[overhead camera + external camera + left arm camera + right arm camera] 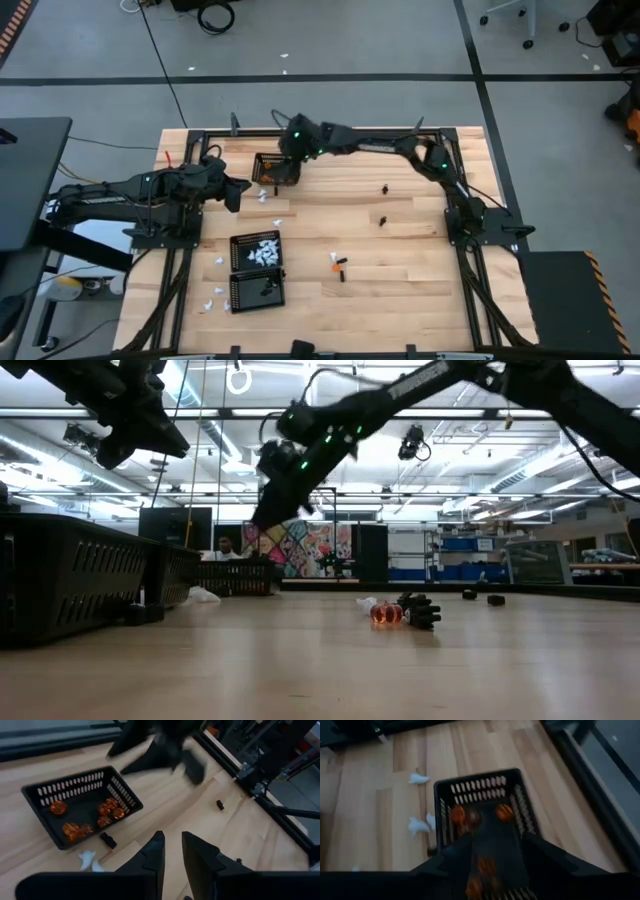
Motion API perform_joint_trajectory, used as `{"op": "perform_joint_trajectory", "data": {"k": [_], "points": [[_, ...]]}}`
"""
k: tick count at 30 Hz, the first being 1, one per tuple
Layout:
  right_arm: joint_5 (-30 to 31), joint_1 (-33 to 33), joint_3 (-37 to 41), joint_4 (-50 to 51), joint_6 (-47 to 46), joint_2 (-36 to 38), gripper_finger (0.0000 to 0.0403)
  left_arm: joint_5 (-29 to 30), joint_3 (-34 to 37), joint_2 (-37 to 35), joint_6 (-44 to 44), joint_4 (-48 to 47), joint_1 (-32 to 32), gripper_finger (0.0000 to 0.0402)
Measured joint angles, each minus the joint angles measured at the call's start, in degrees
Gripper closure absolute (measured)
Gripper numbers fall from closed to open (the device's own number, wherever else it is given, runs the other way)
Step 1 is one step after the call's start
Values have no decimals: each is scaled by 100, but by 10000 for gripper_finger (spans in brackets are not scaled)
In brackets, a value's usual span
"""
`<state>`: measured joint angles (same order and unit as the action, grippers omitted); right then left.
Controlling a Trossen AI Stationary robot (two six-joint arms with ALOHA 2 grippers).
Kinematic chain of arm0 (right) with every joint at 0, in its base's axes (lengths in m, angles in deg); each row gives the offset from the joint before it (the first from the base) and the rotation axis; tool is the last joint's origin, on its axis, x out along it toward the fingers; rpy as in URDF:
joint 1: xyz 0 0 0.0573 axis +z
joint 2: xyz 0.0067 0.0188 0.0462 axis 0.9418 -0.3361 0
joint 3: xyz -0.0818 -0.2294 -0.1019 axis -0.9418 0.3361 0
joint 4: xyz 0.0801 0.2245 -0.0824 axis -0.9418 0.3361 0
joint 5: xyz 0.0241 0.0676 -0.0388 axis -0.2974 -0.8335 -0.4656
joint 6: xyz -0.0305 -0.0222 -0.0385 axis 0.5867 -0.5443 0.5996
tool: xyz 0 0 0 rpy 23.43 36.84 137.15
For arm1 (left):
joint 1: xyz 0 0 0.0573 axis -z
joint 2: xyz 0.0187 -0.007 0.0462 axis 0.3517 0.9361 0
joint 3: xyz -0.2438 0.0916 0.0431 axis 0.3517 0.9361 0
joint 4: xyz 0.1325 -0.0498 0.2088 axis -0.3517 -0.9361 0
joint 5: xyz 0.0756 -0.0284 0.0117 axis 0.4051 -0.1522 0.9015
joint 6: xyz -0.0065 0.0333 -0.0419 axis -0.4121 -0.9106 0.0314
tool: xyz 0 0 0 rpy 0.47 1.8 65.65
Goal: Sort Halloween decoration
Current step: Put the black skeleton toy into the bottom black bin
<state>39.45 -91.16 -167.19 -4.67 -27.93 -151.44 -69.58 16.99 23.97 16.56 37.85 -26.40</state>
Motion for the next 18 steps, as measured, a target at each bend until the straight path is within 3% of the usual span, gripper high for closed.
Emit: {"op": "perform_joint_trajectory", "data": {"k": [4,8,11,13,18], "points": [[68,-104,-2,1222,-496,710,234,-77,0,0,15,42,1,320],[-220,-323,-7,3062,-1198,1311,248,-87,0,0,-75,489,-15,322],[189,-478,201,4529,-1254,1637,256,-90,0,15,-48,772,-61,331],[374,-554,735,4695,-1257,1964,262,-88,-2,53,-49,885,-91,340],[169,-726,2681,3754,-1856,3142,265,-62,-2,194,-122,890,-90,356]]}}
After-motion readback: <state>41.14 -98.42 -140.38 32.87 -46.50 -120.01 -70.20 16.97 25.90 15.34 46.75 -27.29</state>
